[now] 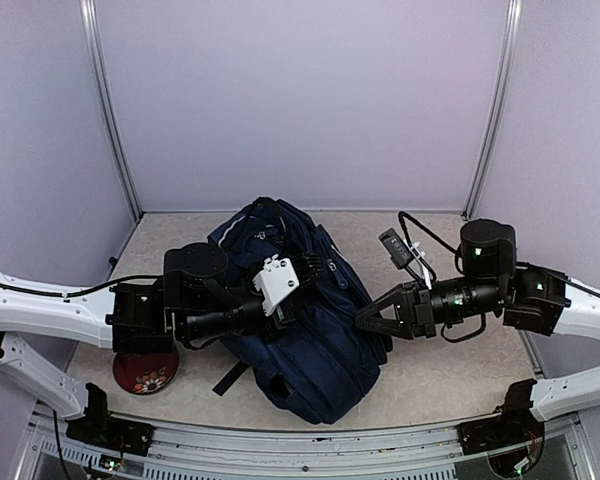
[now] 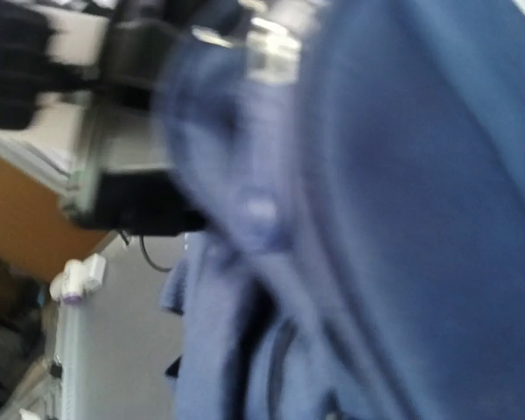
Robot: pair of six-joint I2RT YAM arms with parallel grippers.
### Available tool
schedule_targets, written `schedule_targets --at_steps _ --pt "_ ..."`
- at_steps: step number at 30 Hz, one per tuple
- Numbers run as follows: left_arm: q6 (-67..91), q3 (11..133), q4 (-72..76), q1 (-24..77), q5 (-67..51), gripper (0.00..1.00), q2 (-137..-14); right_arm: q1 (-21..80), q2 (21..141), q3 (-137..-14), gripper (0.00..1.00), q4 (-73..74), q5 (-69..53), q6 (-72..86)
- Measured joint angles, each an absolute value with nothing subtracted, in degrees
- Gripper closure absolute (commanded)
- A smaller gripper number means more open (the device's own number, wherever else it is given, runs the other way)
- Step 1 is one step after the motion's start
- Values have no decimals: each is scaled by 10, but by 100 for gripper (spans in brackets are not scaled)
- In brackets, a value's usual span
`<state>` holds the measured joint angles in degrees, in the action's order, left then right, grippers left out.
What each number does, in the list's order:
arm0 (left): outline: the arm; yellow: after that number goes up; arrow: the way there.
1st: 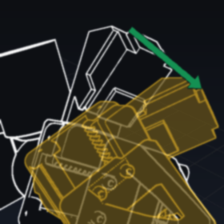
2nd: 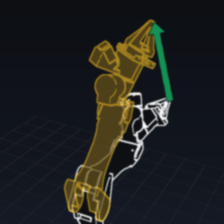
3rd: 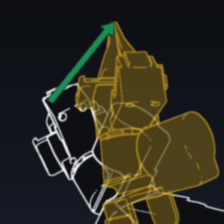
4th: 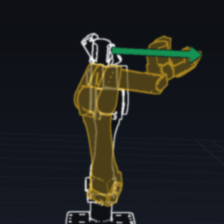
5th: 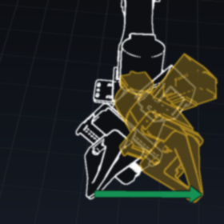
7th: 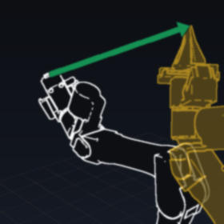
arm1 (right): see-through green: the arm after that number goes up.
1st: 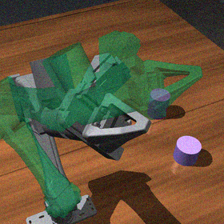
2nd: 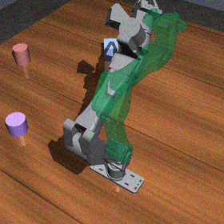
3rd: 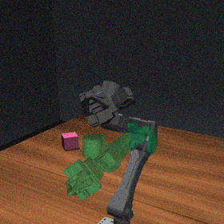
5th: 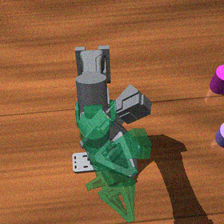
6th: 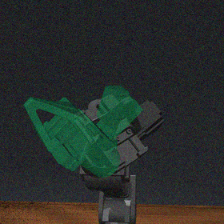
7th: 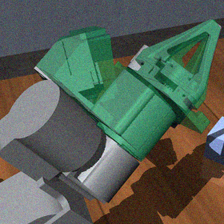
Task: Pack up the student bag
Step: Pick up the student bag from the upper front pocket.
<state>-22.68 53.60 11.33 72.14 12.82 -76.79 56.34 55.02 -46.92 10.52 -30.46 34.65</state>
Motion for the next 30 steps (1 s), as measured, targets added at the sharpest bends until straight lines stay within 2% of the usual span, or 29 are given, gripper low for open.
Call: schedule_targets --at_steps 8,22,30 --pt "-228 536 120 721 132 100 -771 566 557 -436 68 -4 -258 400" --pt "-230 534 126 724 151 100 -774 571 565 -442 69 -54 -174 402" --pt "-229 535 138 728 160 100 -783 572 583 -408 70 -182 -156 442"
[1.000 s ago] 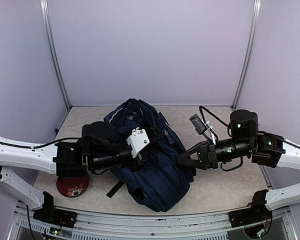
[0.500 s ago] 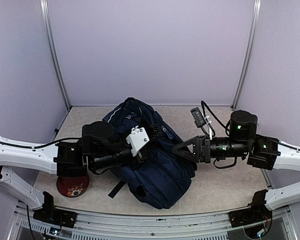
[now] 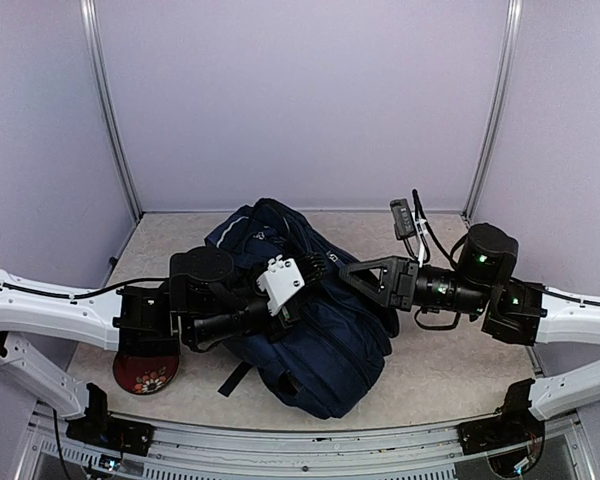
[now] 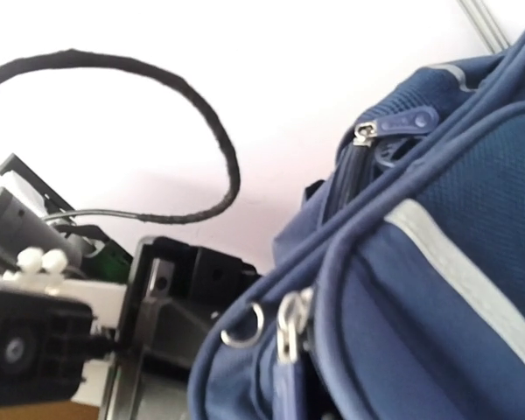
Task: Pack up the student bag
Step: Pick up the student bag from the upper front pocket, then hold the upper front pocket of the student bag.
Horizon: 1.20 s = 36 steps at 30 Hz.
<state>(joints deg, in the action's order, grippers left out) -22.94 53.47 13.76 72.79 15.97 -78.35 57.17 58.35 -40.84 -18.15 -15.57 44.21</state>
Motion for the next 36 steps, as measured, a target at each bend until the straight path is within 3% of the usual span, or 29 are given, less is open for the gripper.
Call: schedule_targets --at_steps 3,9,12,16,17,19,20,21,24,27,33,36 --pt "-229 538 140 728 161 100 -788 572 598 -404 71 -207 -159 451" --pt "-230 538 141 729 161 100 -790 572 599 -397 87 -230 -153 461" --pt "-232 538 140 731 159 100 -790 572 599 -395 100 -236 -147 462" --pt "-235 538 140 732 158 100 -790 572 599 -394 100 -234 -136 467" --pt "-236 538 140 732 156 95 -789 573 598 -394 100 -232 -134 466" --pt "-239 535 136 732 144 52 -784 573 595 -393 100 -228 -131 465" --pt "-243 533 130 731 130 40 -779 573 592 -393 100 -223 -131 463" --pt "-246 532 122 731 107 34 -772 573 590 -393 100 -219 -130 460" --pt "-258 533 78 732 14 28 -745 565 584 -397 100 -202 -140 443" --pt "-263 550 26 731 -50 29 -733 552 585 -406 100 -182 -173 423" --pt "-286 627 -93 724 -112 31 -728 540 601 -437 100 -129 -233 380" --pt "-302 667 -124 709 -151 26 -719 538 607 -453 100 -103 -246 361"
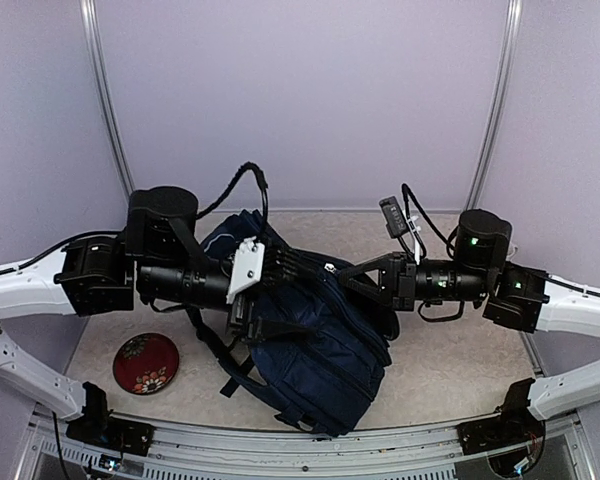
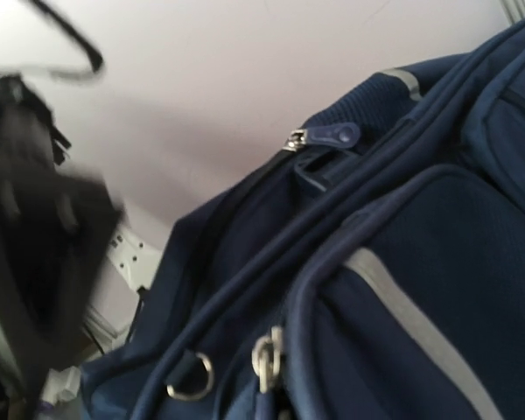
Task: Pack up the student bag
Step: Hold the upper front pocket of the student bag.
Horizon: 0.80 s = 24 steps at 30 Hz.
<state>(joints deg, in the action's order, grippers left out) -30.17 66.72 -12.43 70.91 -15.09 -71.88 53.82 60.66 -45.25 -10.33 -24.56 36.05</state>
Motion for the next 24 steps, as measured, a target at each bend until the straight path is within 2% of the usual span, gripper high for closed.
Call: schedule_targets --at_steps 6,8,11,14,20,24 --pt "-314 726 -142 611 -168 24 -727 537 610 -464 100 -75 -261 335" --pt "-328 744 -158 600 -156 21 -755 536 613 -469 100 -68 -264 329" --pt "-349 757 -177 605 -135 22 -806 534 617 -474 100 -58 -266 322" --pt "-362 780 -196 611 -126 33 -846 531 621 -476 100 -36 -268 317" --pt "-384 817 -237 613 -117 70 -889 521 623 -490 100 -8 -253 309" --pt "-396 801 -233 613 -110 74 -887 518 621 -491 100 13 -246 307"
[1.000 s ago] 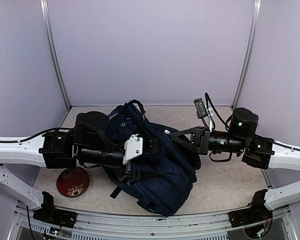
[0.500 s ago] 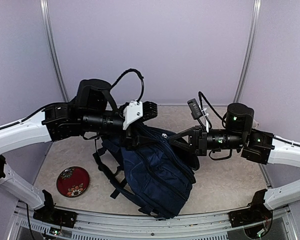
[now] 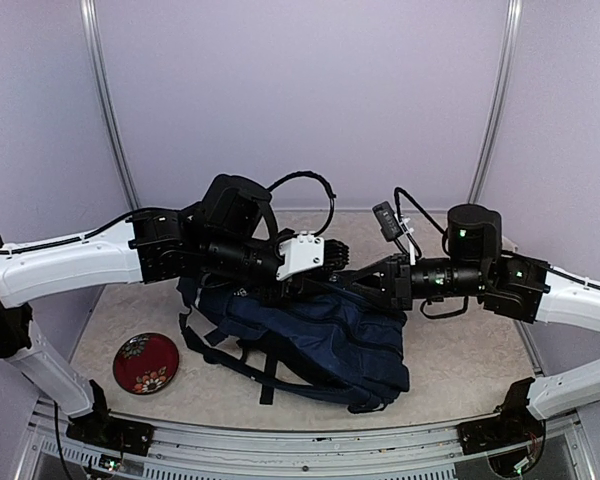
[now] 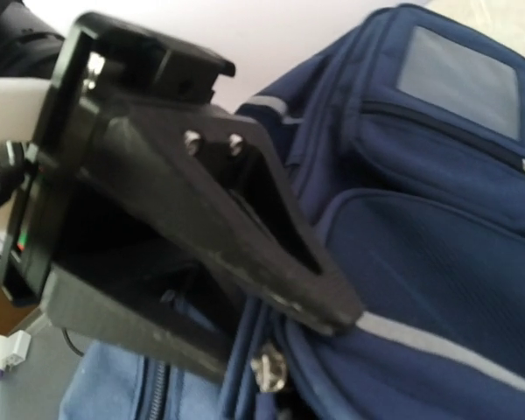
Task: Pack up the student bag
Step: Hold the upper front pocket of the student bag, then zip the upper front pocket of the student bag.
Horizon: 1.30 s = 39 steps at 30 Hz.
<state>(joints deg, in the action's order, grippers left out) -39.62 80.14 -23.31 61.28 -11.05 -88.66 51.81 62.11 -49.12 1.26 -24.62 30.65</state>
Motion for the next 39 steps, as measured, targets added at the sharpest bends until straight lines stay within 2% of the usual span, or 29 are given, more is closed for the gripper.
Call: schedule_targets --at_steps 2,5,7,9,11,17,21,28,33,36,39 --pt "-397 783 -219 613 -110 73 -878 517 617 -491 100 26 -246 305" --pt "-393 751 -199 613 -104 63 -856 515 608 -492 100 45 -246 301" --pt "-389 736 -197 611 -92 63 -842 513 603 -495 100 55 -246 298" --pt "-384 729 -199 608 -80 76 -836 511 599 -499 100 63 -246 297" --pt "-374 729 -199 606 -70 100 -836 509 597 -500 100 66 -246 296" --pt "-370 728 -199 606 -57 100 -835 497 593 -500 100 81 -242 292" --pt "-366 680 -157 604 -42 100 -793 461 573 -497 100 102 -252 279" --pt "-361 580 -108 583 -70 100 -648 350 533 -441 100 114 -317 243" --pt "-358 574 -110 571 -103 100 -623 280 531 -415 100 114 -382 222" --pt "-347 573 -109 564 -130 100 -621 263 536 -429 100 126 -419 216" --pt "-323 572 -104 550 -157 100 -609 258 559 -516 100 194 -426 199"
